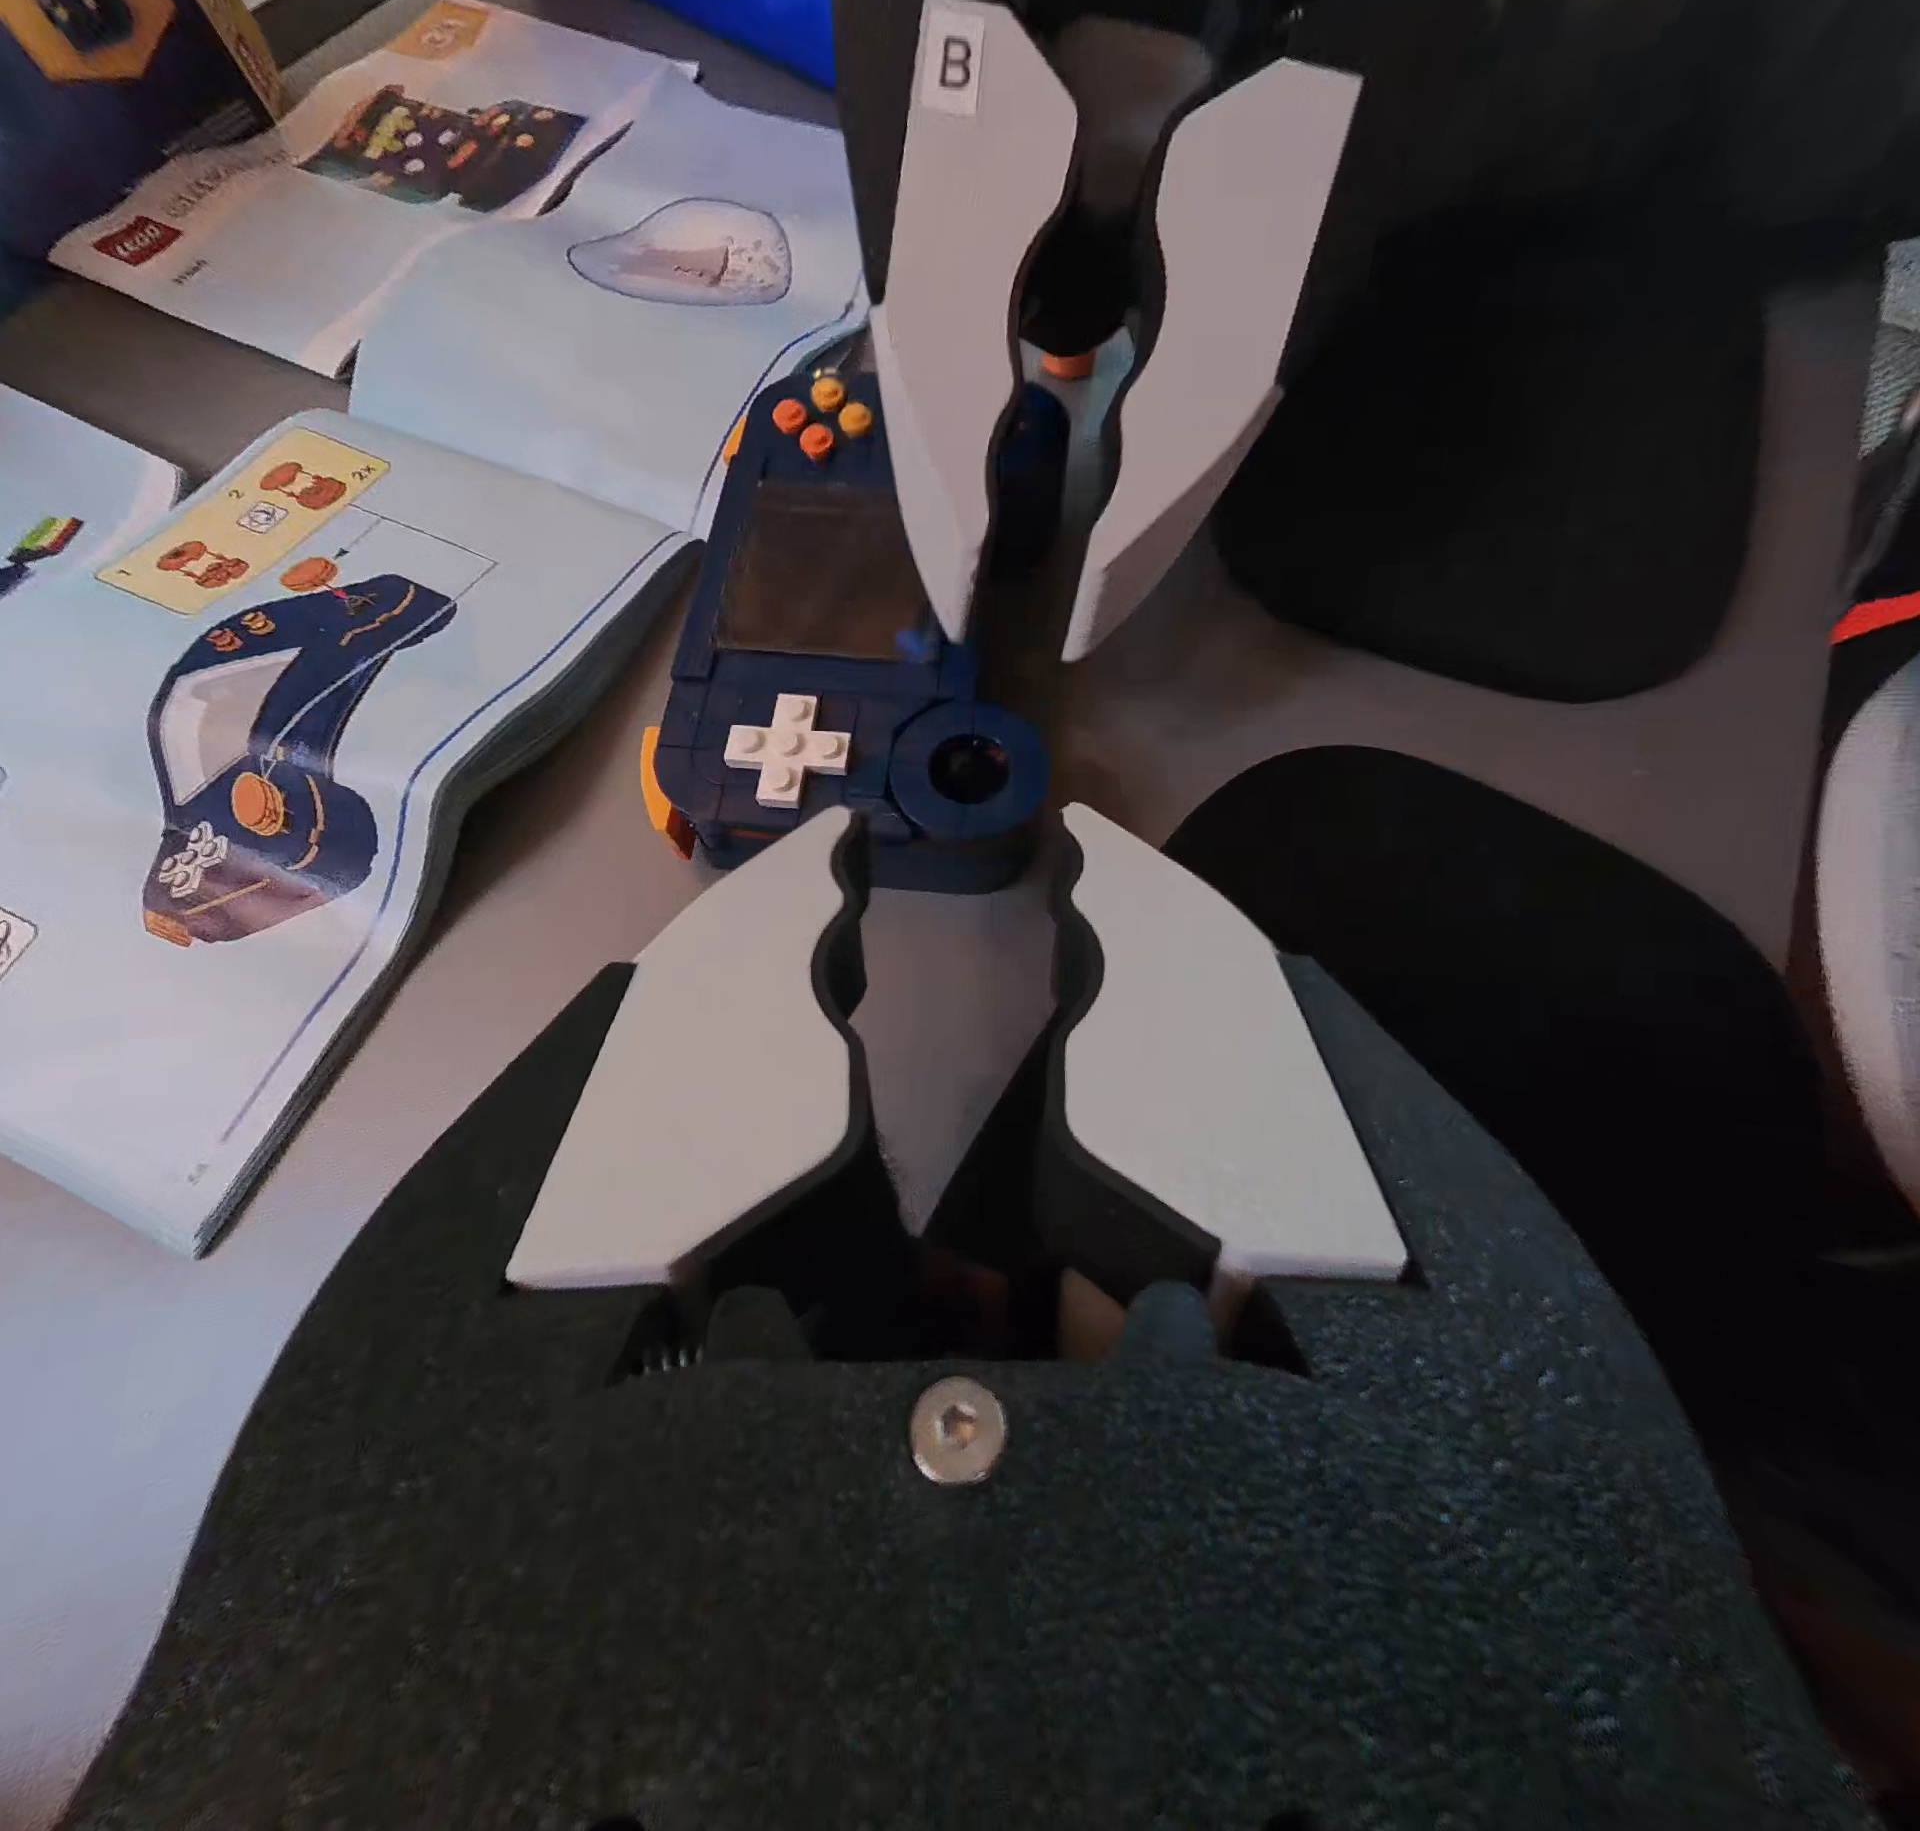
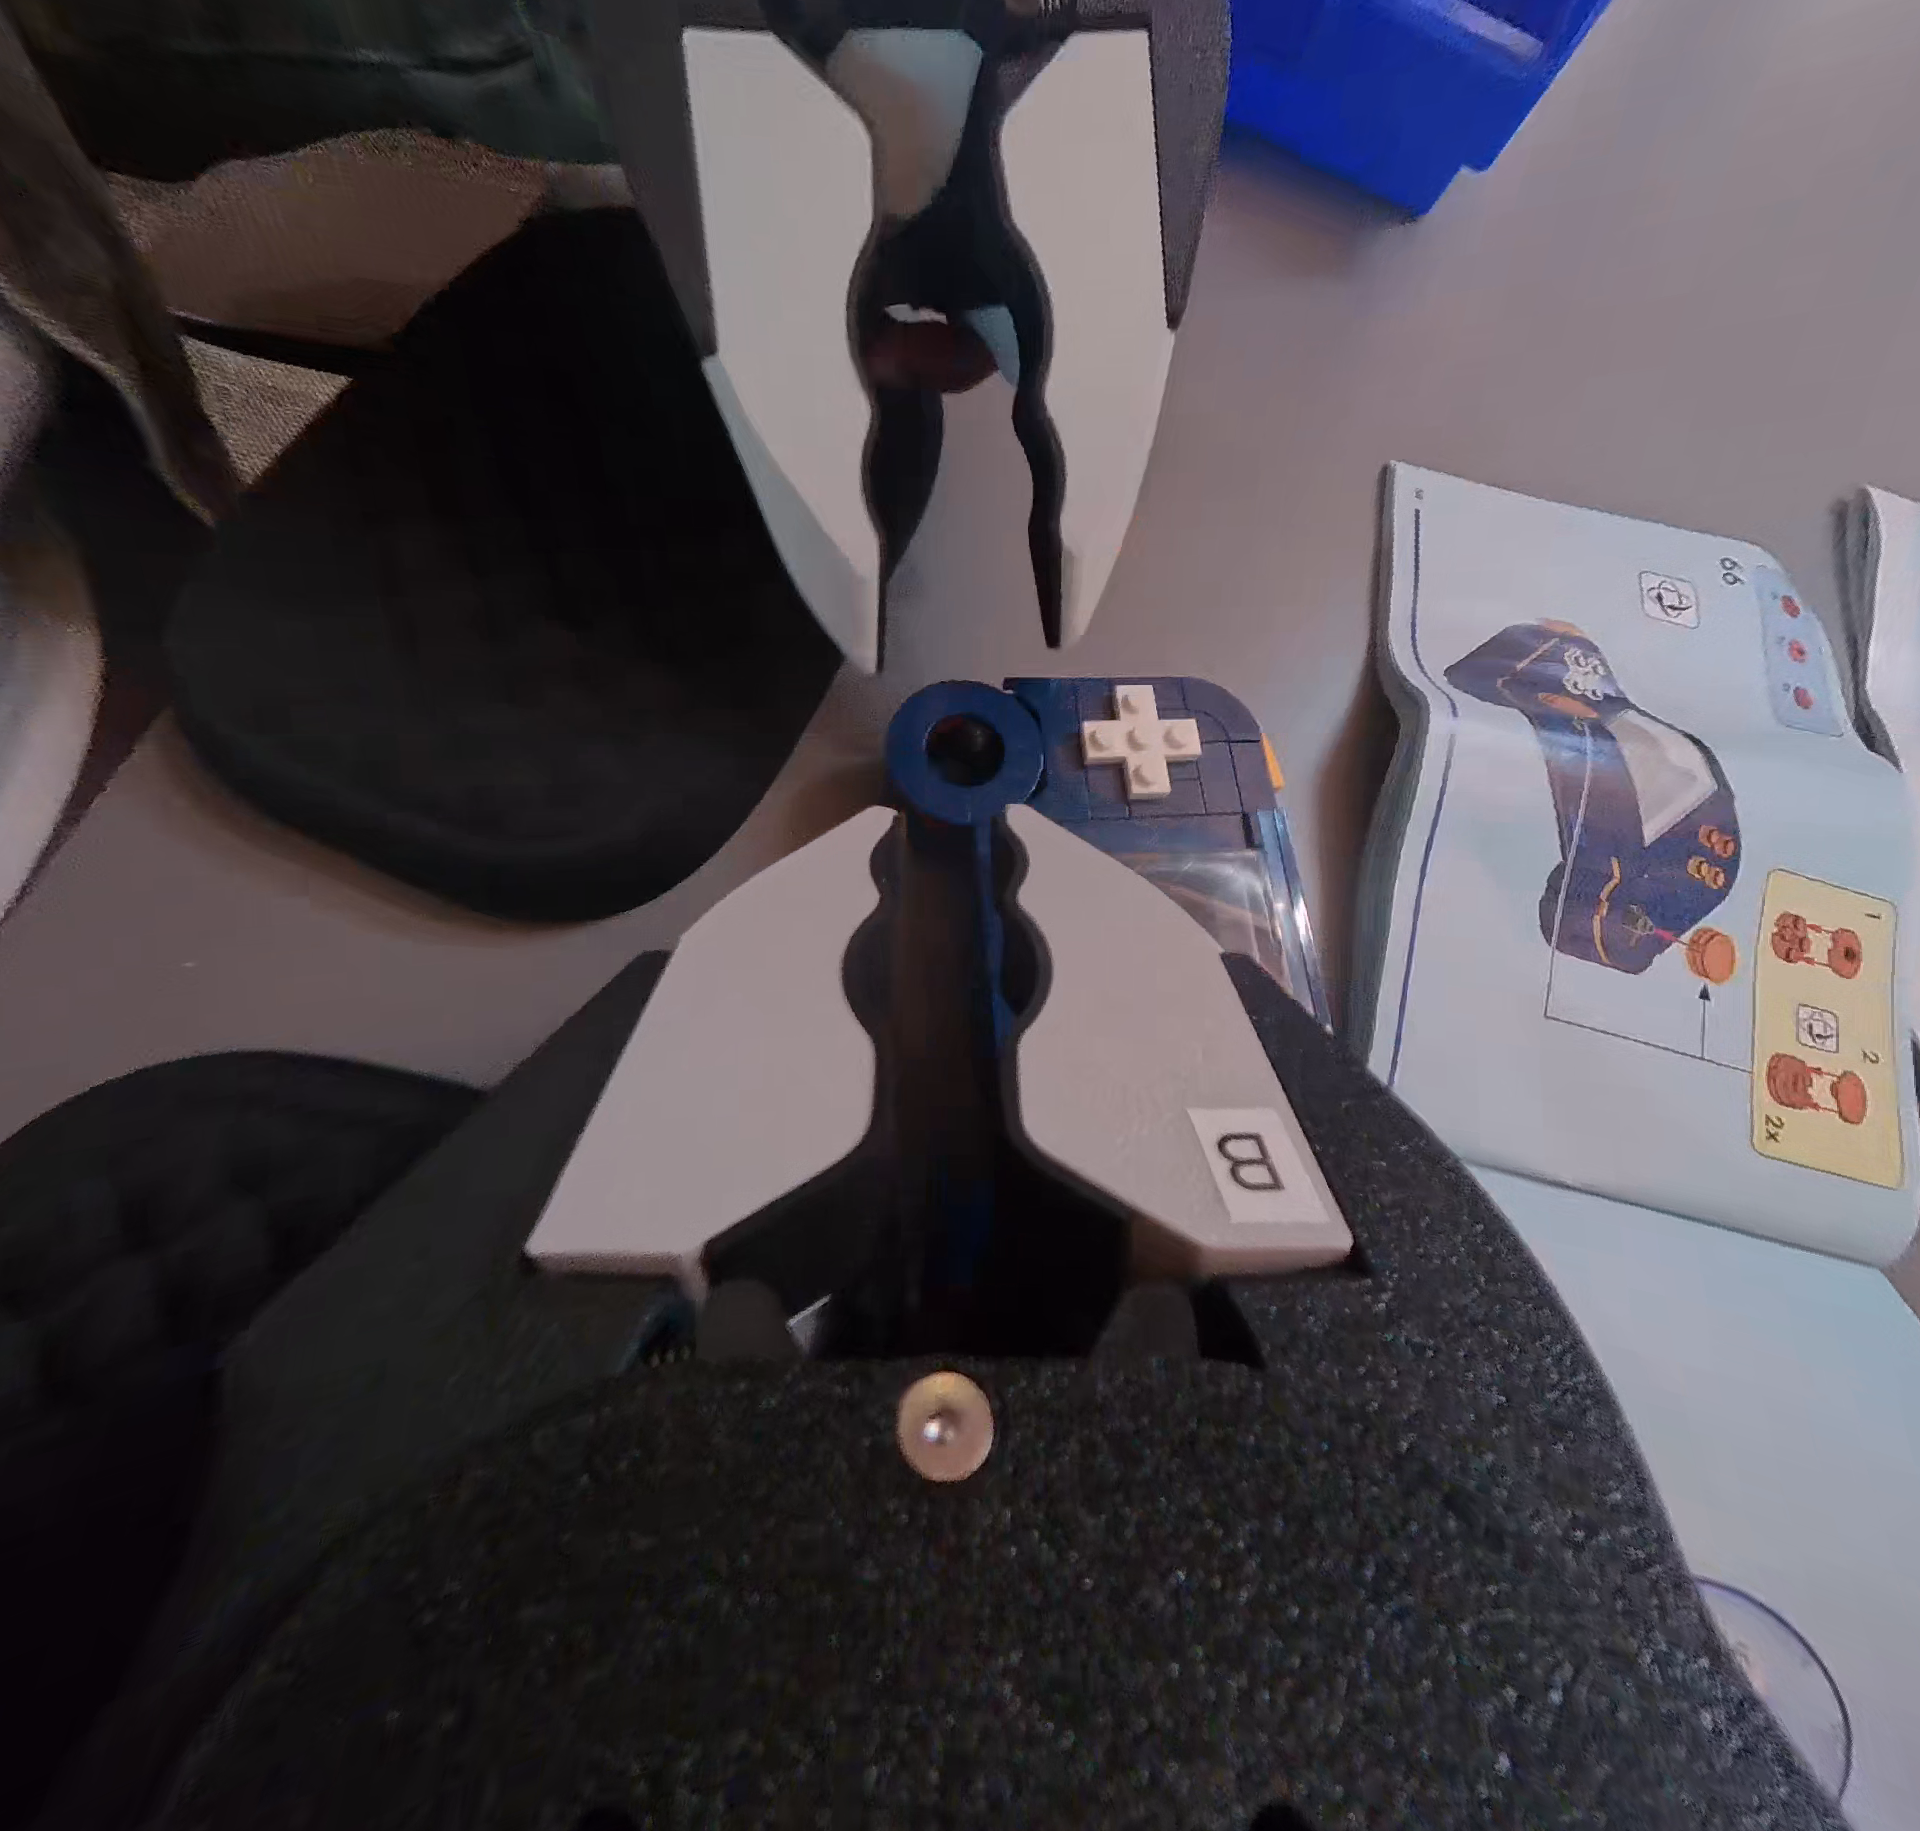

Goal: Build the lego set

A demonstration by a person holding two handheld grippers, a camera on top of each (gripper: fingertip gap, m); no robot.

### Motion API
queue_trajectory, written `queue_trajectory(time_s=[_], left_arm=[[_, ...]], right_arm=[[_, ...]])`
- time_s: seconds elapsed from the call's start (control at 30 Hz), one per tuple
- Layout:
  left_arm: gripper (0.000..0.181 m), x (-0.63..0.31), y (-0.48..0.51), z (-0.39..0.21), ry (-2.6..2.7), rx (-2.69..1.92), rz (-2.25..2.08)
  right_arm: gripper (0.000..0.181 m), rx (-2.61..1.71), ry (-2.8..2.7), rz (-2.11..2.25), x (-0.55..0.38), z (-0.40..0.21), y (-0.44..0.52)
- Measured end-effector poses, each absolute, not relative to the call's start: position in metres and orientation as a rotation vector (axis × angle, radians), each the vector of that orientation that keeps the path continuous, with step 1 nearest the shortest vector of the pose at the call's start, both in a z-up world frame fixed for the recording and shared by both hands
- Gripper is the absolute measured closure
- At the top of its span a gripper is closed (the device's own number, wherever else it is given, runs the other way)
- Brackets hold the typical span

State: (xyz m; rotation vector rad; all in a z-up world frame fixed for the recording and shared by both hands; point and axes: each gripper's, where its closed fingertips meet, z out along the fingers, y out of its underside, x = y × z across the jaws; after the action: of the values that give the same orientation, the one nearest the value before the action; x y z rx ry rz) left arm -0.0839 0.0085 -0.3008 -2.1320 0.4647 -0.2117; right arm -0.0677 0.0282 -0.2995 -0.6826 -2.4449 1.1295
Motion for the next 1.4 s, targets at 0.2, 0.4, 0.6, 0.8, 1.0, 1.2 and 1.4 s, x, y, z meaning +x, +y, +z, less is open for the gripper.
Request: queue_trajectory(time_s=[0.2,0.4,0.6,0.8,1.0,1.2,1.4], left_arm=[[0.146,-0.081,0.016,-0.301,0.522,-2.093,-0.199],[0.152,-0.076,0.015,-0.306,0.581,-2.101,-0.212],[0.161,-0.075,0.014,-0.308,0.567,-2.117,-0.262],[0.161,-0.075,0.014,-0.308,0.551,-2.118,-0.282],[0.172,-0.072,0.012,-0.309,0.559,-2.125,-0.345],[0.172,-0.072,0.012,-0.309,0.548,-2.129,-0.366],[0.172,-0.072,0.012,-0.309,0.53,-2.133,-0.399]], right_arm=[[0.167,-0.651,-2.473,1.181,-0.075,-0.303,0.015],[0.174,-0.657,-2.469,1.205,-0.084,-0.303,0.01],[0.171,-0.684,-2.484,1.15,-0.085,-0.306,0.013],[0.179,-0.681,-2.499,1.092,-0.088,-0.305,0.01],[0.179,-0.676,-2.495,1.096,-0.088,-0.306,0.012],[0.179,-0.679,-2.491,1.119,-0.088,-0.306,0.012],[0.18,-0.668,-2.493,1.128,-0.087,-0.306,0.013]])
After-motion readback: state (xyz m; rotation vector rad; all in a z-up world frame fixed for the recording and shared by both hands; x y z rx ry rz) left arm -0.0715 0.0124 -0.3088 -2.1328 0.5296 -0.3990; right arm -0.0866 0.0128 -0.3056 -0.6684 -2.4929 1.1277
